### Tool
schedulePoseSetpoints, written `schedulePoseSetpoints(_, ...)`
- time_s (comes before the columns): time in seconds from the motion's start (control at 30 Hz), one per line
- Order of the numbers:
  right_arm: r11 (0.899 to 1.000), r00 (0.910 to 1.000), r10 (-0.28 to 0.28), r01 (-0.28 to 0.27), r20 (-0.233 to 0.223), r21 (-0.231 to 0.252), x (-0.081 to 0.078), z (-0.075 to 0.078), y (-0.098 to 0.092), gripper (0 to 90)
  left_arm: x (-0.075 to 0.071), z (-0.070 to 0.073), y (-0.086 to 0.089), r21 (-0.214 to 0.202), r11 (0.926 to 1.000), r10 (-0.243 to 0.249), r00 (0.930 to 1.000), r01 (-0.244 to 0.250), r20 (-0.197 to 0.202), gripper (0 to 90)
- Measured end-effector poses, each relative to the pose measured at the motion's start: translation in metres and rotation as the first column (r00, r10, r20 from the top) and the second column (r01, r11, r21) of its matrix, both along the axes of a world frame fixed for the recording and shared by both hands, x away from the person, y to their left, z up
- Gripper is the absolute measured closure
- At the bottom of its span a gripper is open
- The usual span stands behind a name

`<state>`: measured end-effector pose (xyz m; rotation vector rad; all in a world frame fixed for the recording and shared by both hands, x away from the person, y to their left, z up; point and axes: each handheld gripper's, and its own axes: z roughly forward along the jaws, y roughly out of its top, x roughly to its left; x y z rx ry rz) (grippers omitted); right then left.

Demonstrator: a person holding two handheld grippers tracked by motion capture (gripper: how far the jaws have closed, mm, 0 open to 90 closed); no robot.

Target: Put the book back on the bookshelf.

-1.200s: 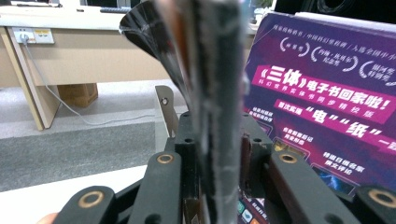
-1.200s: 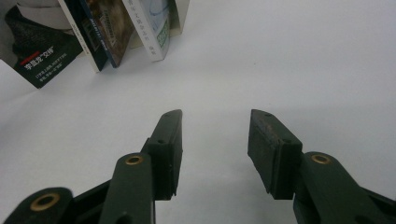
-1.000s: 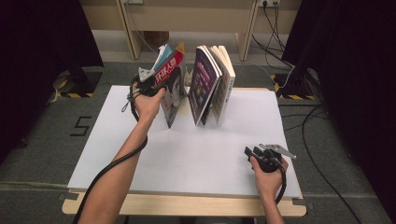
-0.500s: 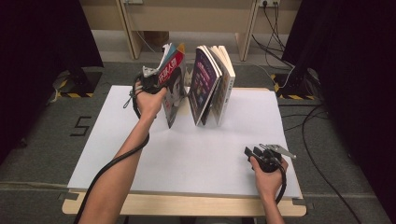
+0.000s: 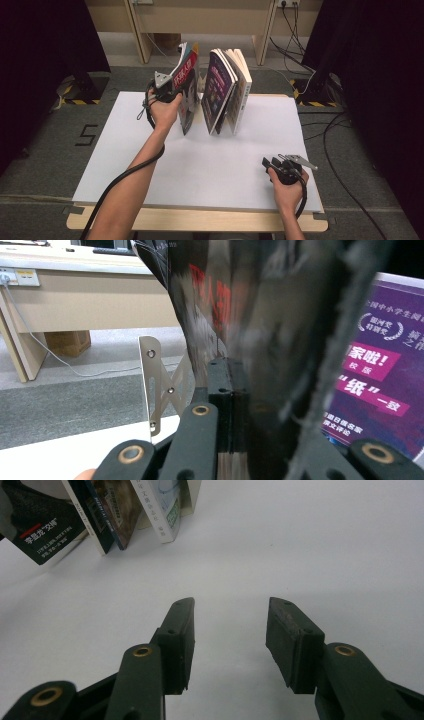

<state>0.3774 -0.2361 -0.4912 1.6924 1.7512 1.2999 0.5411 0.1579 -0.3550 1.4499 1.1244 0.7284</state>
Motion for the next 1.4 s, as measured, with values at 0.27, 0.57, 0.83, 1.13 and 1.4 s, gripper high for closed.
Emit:
schedulePoseSetpoints(0.27, 1.000, 1.0000, 0.000, 0.000, 0.008, -0.011, 0.000, 0.000, -0.001, 55.2, 0.001, -0.008, 0.005, 0.001, 0.9999, 0.013, 0.9999, -0.013, -0.003, 85.0)
schedulePoseSetpoints(0.57, 1.000, 1.0000, -0.002, 0.002, 0.003, 0.000, 0.000, 0.000, 0.000, 55.2, -0.002, -0.004, 0.008, 0.007, 0.9997, 0.025, 0.9997, -0.025, -0.001, 71.5)
schedulePoseSetpoints(0.83, 1.000, 1.0000, 0.000, 0.000, 0.008, -0.005, -0.001, 0.000, -0.001, 55.1, -0.007, -0.007, 0.013, -0.002, 0.9988, 0.049, 0.9987, -0.049, 0.012, 59.9)
schedulePoseSetpoints(1.13, 1.000, 1.0000, -0.001, 0.001, 0.006, -0.003, 0.000, 0.000, 0.001, 55.1, -0.010, -0.010, 0.022, 0.000, 0.9981, 0.061, 0.9981, -0.061, -0.004, 49.9)
schedulePoseSetpoints(1.4, 1.000, 1.0000, 0.000, 0.000, 0.007, -0.005, -0.001, 0.000, 0.001, 55.1, -0.012, -0.013, 0.033, -0.014, 0.9979, 0.062, 0.9977, -0.063, -0.027, 47.2)
